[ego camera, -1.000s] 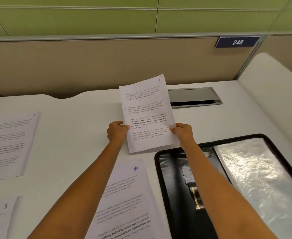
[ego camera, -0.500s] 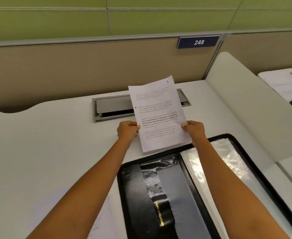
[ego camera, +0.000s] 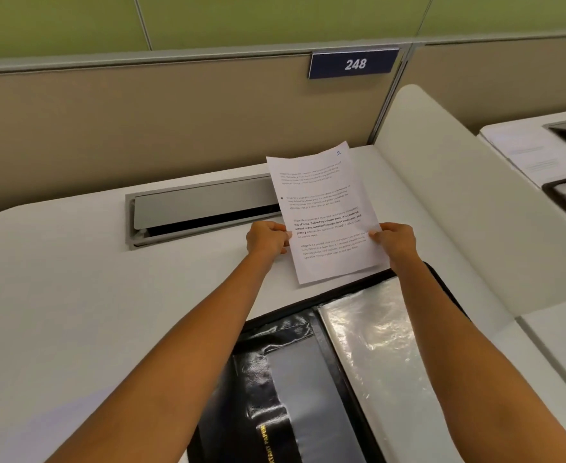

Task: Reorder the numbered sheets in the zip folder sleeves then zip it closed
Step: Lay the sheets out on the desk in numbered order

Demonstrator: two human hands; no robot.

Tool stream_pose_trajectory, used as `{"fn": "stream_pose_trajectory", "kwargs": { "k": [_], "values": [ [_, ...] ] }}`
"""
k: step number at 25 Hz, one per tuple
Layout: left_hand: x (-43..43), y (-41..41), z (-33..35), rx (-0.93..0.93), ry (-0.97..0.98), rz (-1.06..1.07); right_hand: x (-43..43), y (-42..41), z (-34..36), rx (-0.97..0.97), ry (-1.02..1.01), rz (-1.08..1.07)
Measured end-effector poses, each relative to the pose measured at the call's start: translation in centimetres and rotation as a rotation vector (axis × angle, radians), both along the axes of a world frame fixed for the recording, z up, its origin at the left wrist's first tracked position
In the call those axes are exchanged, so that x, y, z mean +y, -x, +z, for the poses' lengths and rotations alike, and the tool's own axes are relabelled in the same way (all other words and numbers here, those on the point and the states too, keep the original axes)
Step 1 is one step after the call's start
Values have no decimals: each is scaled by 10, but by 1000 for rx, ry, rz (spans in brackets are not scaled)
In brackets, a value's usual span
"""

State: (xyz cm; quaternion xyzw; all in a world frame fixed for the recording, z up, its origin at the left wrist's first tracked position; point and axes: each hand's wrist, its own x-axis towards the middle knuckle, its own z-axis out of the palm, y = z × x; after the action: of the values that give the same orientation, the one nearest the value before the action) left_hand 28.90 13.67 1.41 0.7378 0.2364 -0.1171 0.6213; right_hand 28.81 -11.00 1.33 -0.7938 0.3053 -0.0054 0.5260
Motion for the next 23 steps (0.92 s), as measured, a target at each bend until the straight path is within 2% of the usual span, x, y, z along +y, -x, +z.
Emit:
{"fn": "stream_pose_trajectory", "kwargs": {
  "k": [10, 23],
  "values": [
    [-59, -32, -13, 45, 12, -53, -54, -30, -6, 36, 145, -37],
    [-59, -37, -22, 32, -73, -91, -58, -47, -19, 43, 235, 15]
  ]
}}
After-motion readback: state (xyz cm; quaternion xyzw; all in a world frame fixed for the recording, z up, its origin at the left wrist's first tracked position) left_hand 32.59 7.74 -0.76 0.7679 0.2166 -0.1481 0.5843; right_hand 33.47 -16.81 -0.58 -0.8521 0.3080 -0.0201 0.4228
